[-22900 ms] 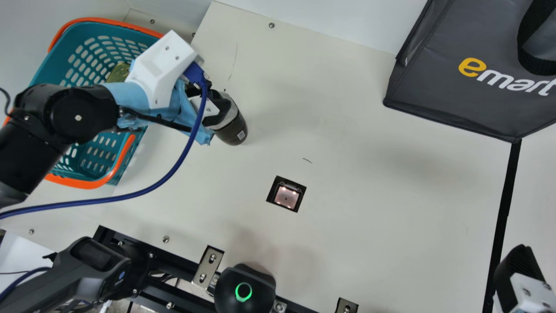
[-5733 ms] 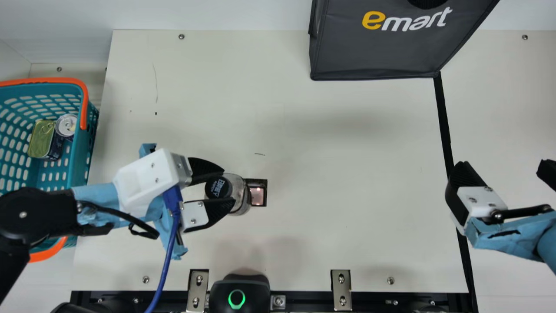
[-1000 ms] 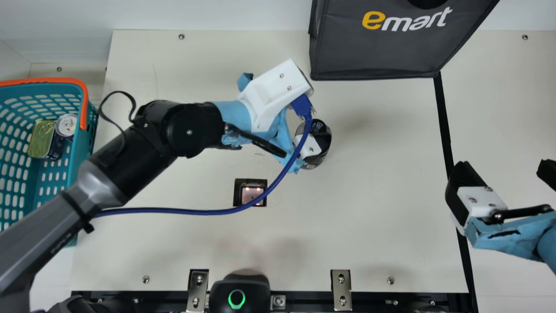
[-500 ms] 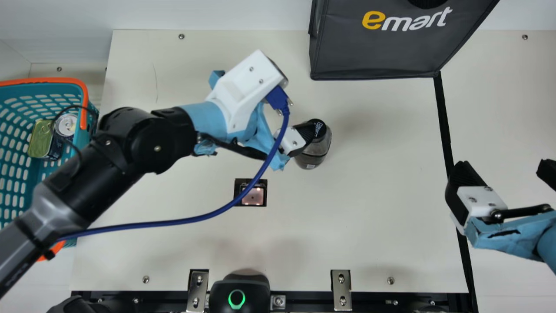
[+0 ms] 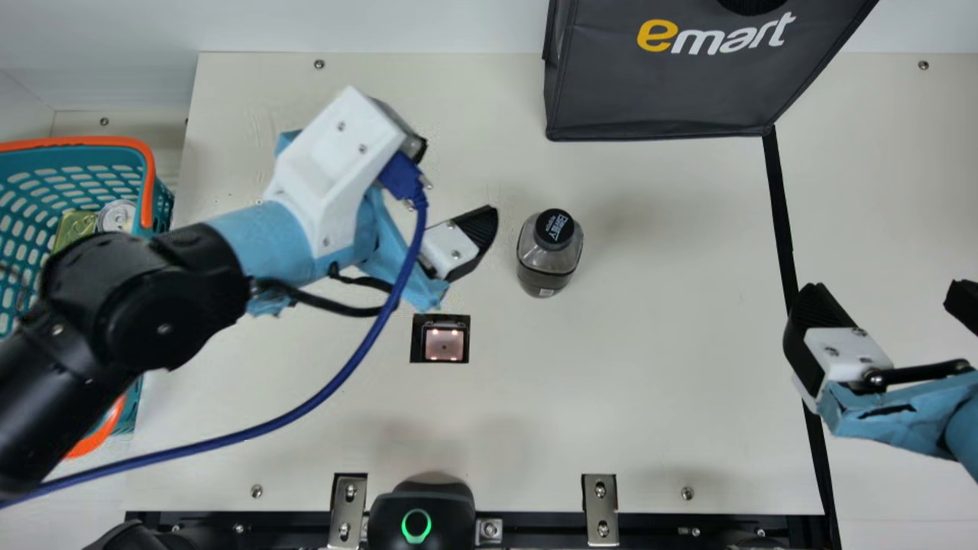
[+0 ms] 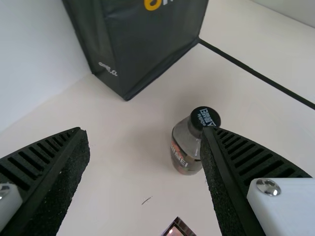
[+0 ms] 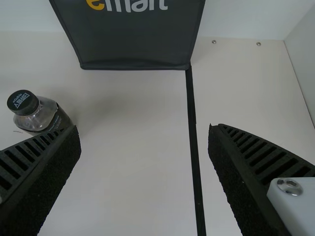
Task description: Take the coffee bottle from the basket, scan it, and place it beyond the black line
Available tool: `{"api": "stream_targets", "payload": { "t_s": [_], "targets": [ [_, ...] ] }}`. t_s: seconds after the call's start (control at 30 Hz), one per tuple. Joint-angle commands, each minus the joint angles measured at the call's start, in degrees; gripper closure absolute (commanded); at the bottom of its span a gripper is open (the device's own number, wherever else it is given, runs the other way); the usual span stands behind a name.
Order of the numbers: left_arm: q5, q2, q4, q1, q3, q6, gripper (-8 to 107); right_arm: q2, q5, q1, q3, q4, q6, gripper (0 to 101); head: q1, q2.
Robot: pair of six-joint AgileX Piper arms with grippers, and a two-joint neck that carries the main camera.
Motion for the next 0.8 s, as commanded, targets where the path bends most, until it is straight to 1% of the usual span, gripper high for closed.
{"api": "stream_targets", "payload": {
  "t_s": [0.0, 0.27, 0.47, 0.63, 0.77],
  "targets": [
    [0.23, -1.89, 1.83, 0.36, 0.72, -2.54, 9, 0.00, 0.00, 0.00, 0.00, 0.00, 0.00, 10, -1.48, 0.09],
    [0.62, -7.66, 8.83, 2.27, 4.41, -10.39, 9, 0.00, 0.00, 0.00, 0.00, 0.00, 0.00, 10, -1.48, 0.09],
    [0.38, -10.65, 13.34, 4.67, 7.40, -15.24, 9, 0.00, 0.00, 0.00, 0.00, 0.00, 0.00, 10, -1.48, 0.09],
    [0.42, -12.36, 15.36, 7.60, 9.28, -17.63, 9, 0.00, 0.00, 0.00, 0.00, 0.00, 0.00, 10, -1.48, 0.09],
    [0.75, -13.48, 15.54, 10.80, 10.23, -18.20, 9, 0.00, 0.00, 0.00, 0.00, 0.00, 0.00, 10, -1.48, 0.09]
  ]
}}
